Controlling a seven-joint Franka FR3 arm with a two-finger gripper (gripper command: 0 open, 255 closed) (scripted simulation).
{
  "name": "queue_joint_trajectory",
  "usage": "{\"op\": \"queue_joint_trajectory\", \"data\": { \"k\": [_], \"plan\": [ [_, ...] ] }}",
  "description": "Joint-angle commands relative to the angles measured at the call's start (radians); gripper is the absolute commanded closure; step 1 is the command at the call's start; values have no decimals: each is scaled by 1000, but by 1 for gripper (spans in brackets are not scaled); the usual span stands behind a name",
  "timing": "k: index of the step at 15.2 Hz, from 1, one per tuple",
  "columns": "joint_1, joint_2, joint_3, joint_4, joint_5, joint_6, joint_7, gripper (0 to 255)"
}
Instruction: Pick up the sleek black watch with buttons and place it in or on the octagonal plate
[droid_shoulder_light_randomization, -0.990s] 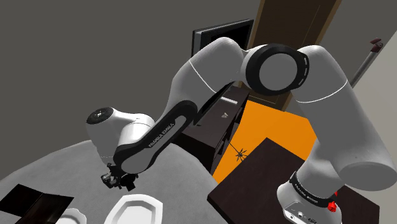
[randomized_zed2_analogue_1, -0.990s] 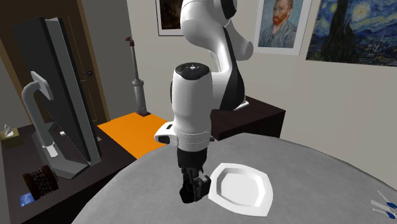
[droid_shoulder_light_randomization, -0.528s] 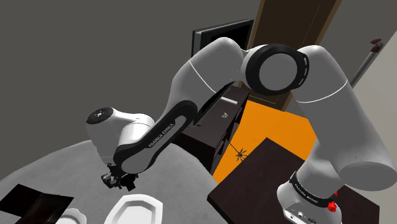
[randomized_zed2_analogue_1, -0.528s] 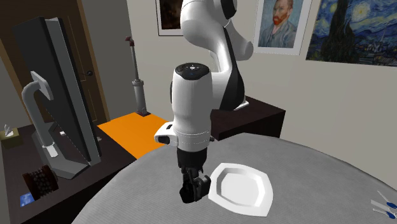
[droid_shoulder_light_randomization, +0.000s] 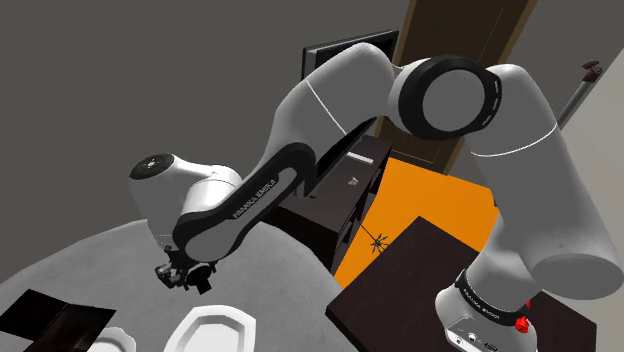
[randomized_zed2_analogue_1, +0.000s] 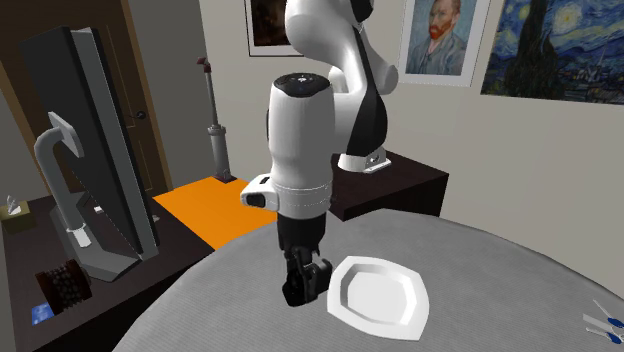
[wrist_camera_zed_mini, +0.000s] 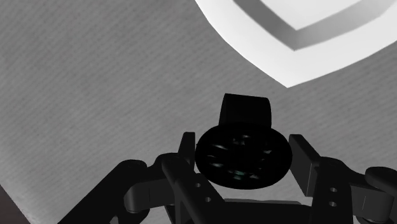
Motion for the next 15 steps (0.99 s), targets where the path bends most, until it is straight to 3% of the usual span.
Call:
{"op": "queue_joint_trajectory", "data": {
  "k": [1,10,15],
  "plan": [
    [-4,-16,6,0,7,-16,-4,255],
    [-23,-93,35,0,42,-90,-25,255],
    [13,-184,70,-135,55,-51,67,255]
  ]
}}
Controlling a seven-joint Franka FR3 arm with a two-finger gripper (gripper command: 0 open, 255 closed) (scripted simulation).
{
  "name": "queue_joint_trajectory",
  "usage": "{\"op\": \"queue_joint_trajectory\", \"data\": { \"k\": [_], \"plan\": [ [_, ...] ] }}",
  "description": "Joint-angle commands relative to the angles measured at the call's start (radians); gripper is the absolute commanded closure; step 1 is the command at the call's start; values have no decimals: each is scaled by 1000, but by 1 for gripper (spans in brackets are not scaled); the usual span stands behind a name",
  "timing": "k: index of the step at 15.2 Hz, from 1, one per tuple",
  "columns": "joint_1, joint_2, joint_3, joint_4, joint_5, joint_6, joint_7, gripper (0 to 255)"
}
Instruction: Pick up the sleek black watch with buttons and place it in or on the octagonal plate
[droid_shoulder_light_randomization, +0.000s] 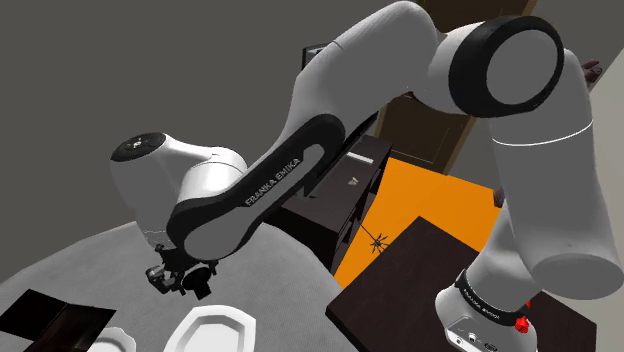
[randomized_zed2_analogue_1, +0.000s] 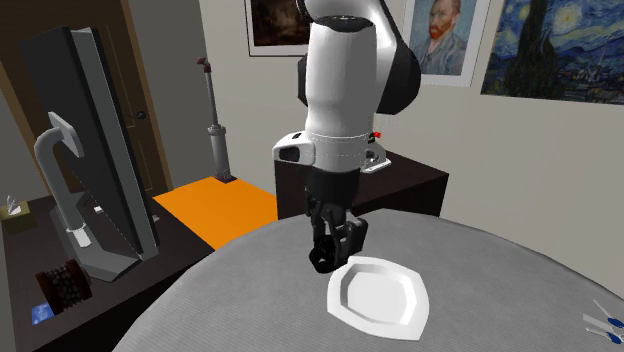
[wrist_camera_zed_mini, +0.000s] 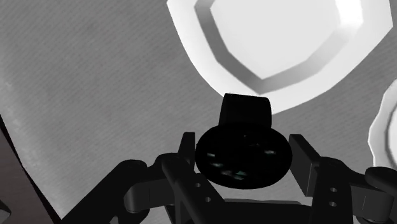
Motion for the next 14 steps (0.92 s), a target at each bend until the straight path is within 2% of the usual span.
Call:
{"op": "queue_joint_trajectory", "data": {
  "k": [1,7,14],
  "plan": [
    [23,-26,14,-36,4,8,41,255],
    [76,-102,56,-137,23,29,145,255],
    [98,-38,26,-144,-21,93,173,255]
  ]
}}
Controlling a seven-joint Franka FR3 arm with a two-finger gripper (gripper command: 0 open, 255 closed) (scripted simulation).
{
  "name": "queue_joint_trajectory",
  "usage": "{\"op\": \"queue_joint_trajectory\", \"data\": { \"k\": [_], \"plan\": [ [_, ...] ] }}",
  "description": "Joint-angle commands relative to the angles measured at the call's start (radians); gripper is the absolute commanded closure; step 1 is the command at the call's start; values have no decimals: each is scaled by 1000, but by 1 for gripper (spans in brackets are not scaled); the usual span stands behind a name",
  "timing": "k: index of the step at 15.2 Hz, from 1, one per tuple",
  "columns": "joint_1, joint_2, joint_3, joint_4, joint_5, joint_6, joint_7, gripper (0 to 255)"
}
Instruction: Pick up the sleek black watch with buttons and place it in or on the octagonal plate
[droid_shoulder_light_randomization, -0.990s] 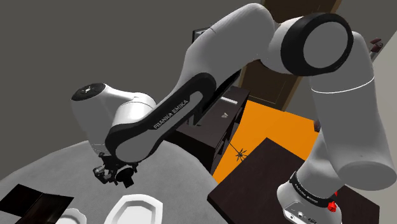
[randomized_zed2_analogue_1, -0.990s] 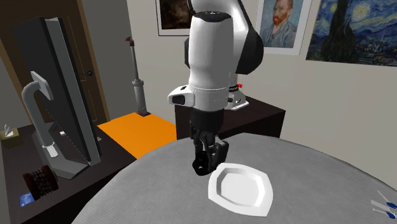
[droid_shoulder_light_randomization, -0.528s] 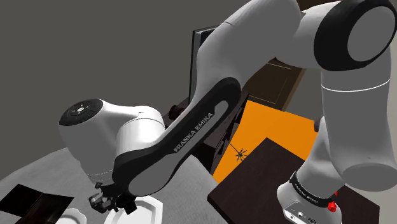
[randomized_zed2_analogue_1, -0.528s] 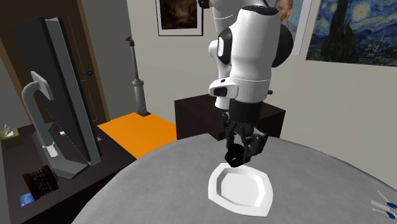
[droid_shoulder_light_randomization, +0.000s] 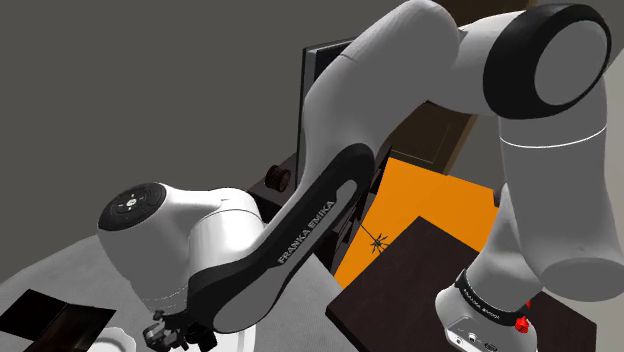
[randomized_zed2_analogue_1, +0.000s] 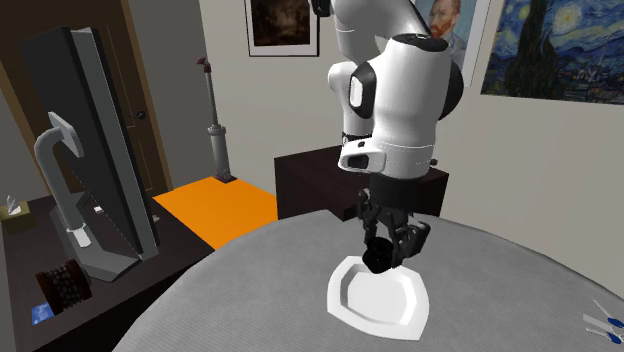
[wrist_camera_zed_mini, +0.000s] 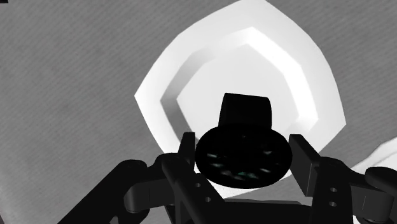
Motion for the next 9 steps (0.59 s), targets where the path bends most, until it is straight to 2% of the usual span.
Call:
{"op": "queue_joint_trajectory", "data": {
  "k": [1,9],
  "plan": [
    [7,18,-9,-2,-12,19,8,255],
    [35,98,-48,6,-60,86,39,255]
  ]
}}
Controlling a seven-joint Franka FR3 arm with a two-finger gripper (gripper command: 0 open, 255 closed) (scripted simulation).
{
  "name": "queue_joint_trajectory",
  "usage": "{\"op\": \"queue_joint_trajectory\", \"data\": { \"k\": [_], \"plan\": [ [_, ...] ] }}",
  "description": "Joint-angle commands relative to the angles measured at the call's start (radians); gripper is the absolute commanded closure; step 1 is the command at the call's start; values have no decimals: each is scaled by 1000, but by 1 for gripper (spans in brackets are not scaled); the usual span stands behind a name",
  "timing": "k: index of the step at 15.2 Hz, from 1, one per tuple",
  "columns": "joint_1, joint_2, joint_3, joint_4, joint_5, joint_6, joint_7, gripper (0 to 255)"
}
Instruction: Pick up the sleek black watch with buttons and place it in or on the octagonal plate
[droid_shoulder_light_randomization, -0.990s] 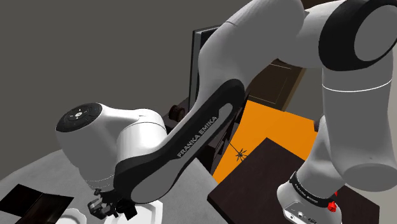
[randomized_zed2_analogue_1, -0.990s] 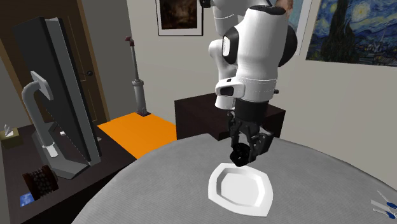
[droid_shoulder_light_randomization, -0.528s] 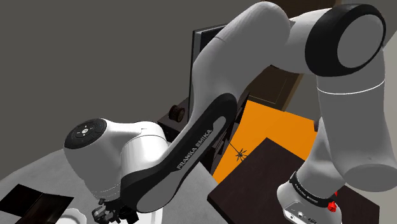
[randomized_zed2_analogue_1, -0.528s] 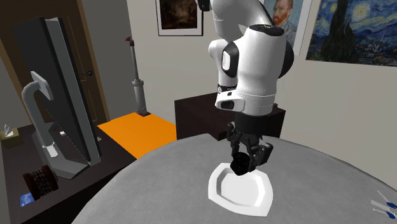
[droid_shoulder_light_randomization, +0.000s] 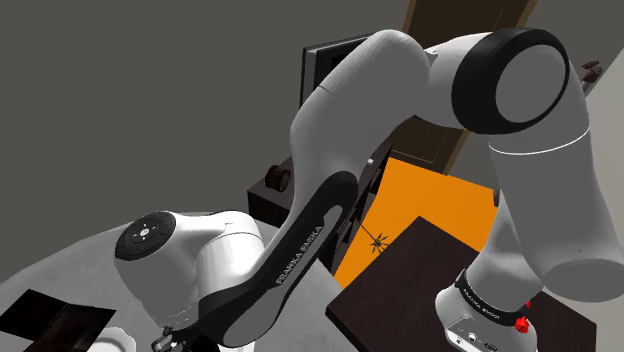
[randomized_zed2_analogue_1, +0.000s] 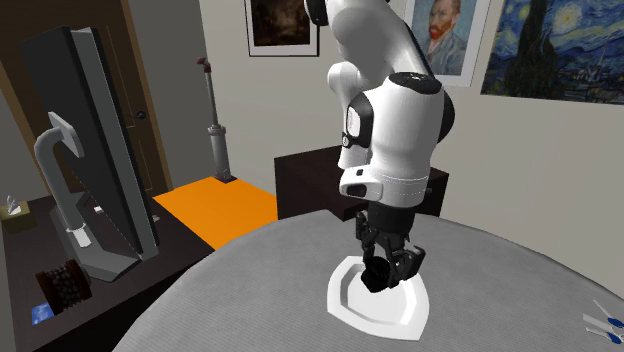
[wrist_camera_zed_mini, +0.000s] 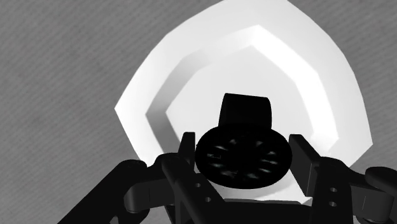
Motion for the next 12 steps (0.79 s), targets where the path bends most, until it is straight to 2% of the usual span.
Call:
{"op": "queue_joint_trajectory", "data": {
  "k": [1,9,10,12],
  "plan": [
    [7,22,-12,2,-13,20,8,255],
    [7,22,-12,2,-13,20,7,255],
    [7,22,-12,2,-13,20,7,0],
    [7,22,-12,2,-13,20,7,0]
  ]
}}
